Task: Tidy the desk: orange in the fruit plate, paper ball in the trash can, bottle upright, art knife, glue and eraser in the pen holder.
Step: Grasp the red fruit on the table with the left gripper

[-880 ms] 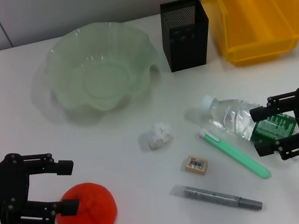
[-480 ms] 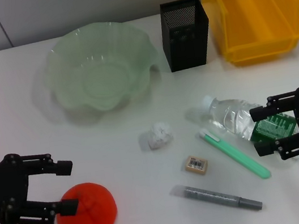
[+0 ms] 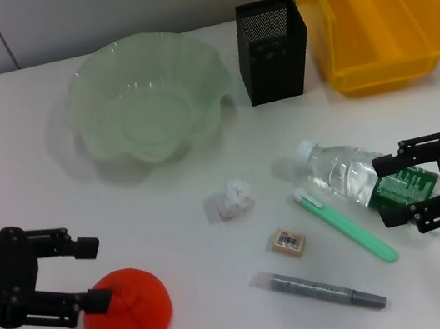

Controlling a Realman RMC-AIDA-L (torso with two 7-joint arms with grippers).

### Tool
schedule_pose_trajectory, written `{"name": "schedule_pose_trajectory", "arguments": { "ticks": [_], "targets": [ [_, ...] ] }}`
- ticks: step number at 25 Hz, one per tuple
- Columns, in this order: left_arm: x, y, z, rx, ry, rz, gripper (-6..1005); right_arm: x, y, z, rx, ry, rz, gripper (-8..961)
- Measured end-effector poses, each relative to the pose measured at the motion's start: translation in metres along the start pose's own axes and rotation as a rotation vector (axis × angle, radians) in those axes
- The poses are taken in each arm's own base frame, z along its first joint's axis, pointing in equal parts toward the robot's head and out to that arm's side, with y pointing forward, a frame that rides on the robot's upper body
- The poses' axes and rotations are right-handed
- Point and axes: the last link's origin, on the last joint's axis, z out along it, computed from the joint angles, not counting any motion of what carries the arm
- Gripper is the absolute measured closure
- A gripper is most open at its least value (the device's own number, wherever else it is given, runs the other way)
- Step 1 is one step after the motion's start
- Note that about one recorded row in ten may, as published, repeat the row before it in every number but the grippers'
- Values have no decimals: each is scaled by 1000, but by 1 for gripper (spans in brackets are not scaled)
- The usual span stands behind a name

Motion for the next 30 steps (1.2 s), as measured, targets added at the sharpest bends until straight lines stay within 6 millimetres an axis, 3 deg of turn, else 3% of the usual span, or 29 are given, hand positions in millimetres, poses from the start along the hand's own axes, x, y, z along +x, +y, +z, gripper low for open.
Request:
{"name": "schedule_pose_trajectory", "arguments": {
  "ticks": [14, 30],
  "targets": [
    [-16, -4, 23, 115, -137, 50, 183, -2, 0, 3, -7, -2, 3, 197],
    [-44, -10, 46, 126, -109, 90, 197, -1, 1, 5, -22, -7, 13, 197]
  ]
}}
